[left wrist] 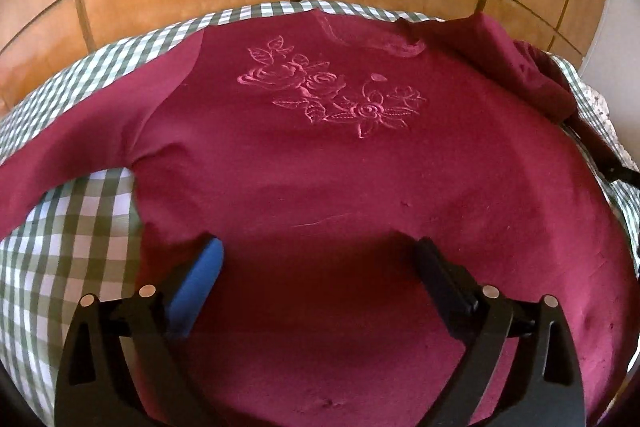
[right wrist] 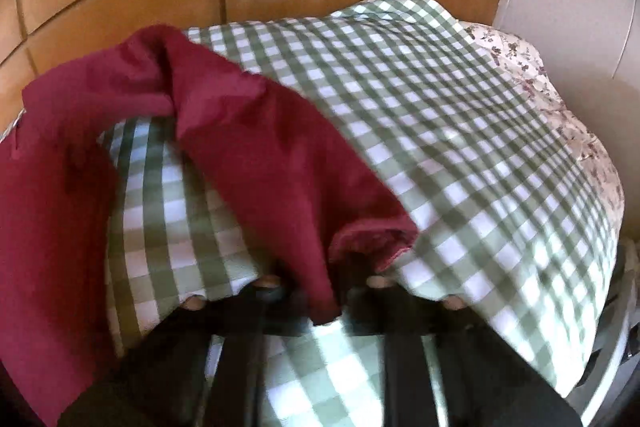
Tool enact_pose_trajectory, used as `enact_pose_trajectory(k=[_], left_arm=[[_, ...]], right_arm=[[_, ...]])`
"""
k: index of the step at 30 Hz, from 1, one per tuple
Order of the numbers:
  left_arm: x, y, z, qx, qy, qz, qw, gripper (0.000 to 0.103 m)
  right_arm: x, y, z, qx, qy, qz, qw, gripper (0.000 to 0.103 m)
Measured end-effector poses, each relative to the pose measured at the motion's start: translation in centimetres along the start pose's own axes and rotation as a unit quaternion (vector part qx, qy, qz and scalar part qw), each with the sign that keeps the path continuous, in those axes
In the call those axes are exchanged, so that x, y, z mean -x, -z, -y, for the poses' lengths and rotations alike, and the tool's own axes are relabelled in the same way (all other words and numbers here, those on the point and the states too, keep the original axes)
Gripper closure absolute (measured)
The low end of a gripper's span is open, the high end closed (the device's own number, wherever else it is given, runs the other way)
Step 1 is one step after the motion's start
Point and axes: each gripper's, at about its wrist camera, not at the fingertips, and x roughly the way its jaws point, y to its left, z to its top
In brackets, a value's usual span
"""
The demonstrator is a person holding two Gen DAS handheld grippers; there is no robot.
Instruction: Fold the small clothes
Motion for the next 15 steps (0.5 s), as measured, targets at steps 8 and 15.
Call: enact_pose_trajectory(k=[8, 15], left_arm=[[-0.3, -0.4, -0.1, 0.000, 0.000, 0.000, 1.0000, 0.007], [-0.4, -0.3, -0.2, 0.002, 0.006, 0.000, 1.0000, 0.005]], right_arm=[[6.2, -5.2, 5.8, 0.003, 0.088, 0.089, 0.992, 0.095], [-0.2, -9.5, 11.8, 0.003, 0.226, 0.049, 0.973, 0.095]])
